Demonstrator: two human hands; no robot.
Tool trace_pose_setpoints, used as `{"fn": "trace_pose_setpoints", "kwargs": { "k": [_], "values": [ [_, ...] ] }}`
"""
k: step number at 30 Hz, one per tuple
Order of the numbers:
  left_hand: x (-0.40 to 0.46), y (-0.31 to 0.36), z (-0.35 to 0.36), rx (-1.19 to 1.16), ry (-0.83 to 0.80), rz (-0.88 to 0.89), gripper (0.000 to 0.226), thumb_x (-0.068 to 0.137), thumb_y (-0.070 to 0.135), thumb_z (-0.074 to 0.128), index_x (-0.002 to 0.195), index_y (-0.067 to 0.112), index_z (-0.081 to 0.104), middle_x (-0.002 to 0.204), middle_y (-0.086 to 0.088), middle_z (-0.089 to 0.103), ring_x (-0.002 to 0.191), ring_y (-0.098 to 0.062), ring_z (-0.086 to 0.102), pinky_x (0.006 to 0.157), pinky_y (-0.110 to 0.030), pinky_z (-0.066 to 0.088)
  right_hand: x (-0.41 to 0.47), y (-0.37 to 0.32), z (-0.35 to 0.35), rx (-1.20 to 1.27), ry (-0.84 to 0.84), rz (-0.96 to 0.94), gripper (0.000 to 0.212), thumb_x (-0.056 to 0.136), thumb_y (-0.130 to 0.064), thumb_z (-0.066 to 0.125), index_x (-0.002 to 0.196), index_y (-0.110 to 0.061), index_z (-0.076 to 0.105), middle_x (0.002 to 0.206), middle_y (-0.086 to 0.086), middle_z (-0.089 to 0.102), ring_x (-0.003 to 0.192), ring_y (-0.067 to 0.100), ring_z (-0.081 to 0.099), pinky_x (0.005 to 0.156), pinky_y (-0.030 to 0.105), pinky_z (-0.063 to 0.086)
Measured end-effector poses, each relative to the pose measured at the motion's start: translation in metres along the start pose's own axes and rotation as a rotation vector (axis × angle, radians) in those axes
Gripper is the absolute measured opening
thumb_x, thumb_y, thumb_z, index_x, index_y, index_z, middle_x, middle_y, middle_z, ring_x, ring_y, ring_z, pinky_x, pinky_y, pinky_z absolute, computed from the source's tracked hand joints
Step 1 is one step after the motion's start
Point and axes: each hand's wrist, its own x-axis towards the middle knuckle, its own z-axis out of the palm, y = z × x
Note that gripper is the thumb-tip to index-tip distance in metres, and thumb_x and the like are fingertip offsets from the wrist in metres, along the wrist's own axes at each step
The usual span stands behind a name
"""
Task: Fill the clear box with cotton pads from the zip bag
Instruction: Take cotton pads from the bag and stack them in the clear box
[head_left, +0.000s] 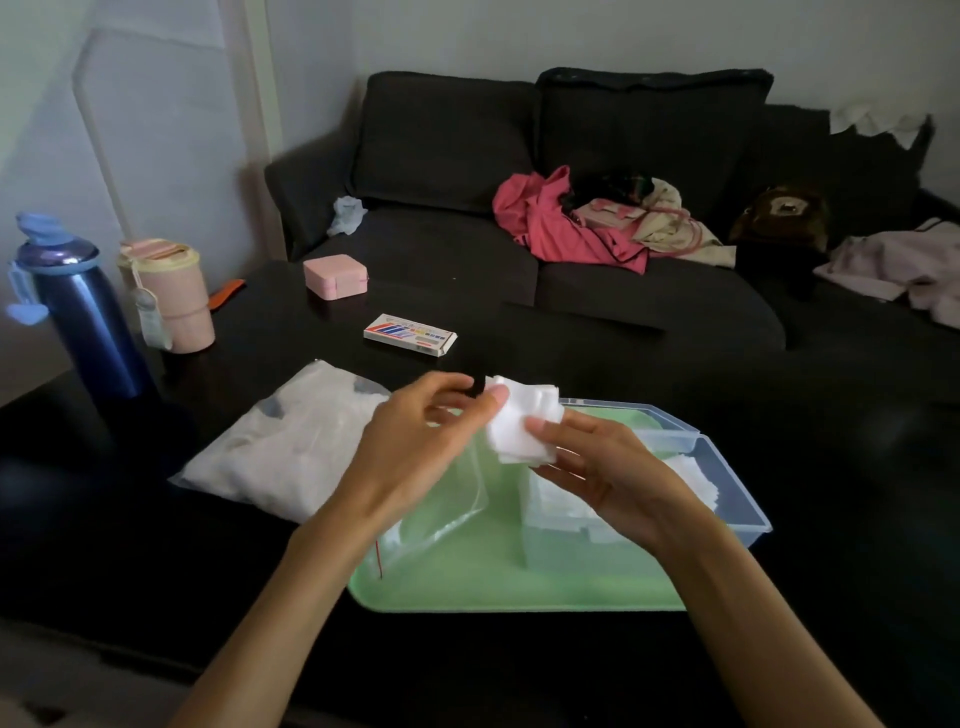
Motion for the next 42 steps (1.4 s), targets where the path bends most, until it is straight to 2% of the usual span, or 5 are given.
{"fn": "trace_pose_setpoints", "kwargs": {
  "k": [6, 14, 22, 33, 42],
  "values": [
    [0.011, 0.001, 0.021, -0.075, -0.119, 0.033, 0.005, 0.08, 0.024, 0.073, 0.084, 0.026, 0.074, 0.074, 0.013, 0.073, 0.069, 0.002, 0.068, 0.056, -0.006, 0.044, -0.007, -0.003, -0.017, -0.103, 0.053, -0.072, 0.021, 0.082, -0.017, 0.068, 0.102, -0.014, 0.071, 0.1, 0.005, 0.074, 0.094, 0.015, 0.069, 0.079, 0.02, 0.056],
    [0.02, -0.007, 0.059, 0.066, -0.103, 0.081, 0.011, 0.081, 0.037, 0.071, 0.087, 0.028, 0.07, 0.079, 0.012, 0.072, 0.073, -0.002, 0.067, 0.071, -0.022, 0.052, -0.011, -0.006, -0.041, -0.252, 0.43, -0.071, 0.021, 0.082, -0.007, 0.07, 0.089, -0.012, 0.051, 0.099, 0.016, 0.067, 0.089, 0.025, 0.068, 0.072, 0.027, 0.058],
    [0.032, -0.028, 0.054, 0.814, -0.327, 0.427, 0.027, 0.097, 0.034, 0.042, 0.113, 0.034, 0.064, 0.126, 0.017, 0.051, 0.119, -0.01, 0.037, 0.091, -0.029, 0.032, -0.012, -0.018, -0.061, -0.476, 0.275, 0.308, 0.014, 0.073, -0.007, 0.078, 0.072, -0.012, 0.065, 0.068, 0.003, 0.067, 0.057, 0.009, 0.063, 0.057, 0.02, 0.056],
    [0.027, -0.032, 0.063, 0.939, -0.35, 0.422, 0.036, 0.1, 0.03, 0.026, 0.114, 0.029, 0.06, 0.132, 0.014, 0.044, 0.121, -0.013, 0.033, 0.093, -0.029, 0.029, 0.012, 0.0, -0.057, -0.816, 0.153, 0.397, 0.012, 0.069, -0.015, 0.083, 0.065, -0.019, 0.072, 0.062, -0.01, 0.067, 0.055, -0.001, 0.06, 0.048, 0.008, 0.045],
    [0.028, -0.033, 0.063, 0.953, -0.357, 0.432, 0.036, 0.1, 0.03, 0.025, 0.111, 0.03, 0.06, 0.131, 0.014, 0.043, 0.121, -0.014, 0.034, 0.091, -0.029, 0.03, 0.022, -0.011, -0.044, -1.236, -0.143, 0.47, 0.021, 0.089, -0.019, 0.063, 0.109, -0.015, 0.071, 0.096, 0.0, 0.067, 0.075, 0.006, 0.058, 0.062, 0.012, 0.048]
  ]
}}
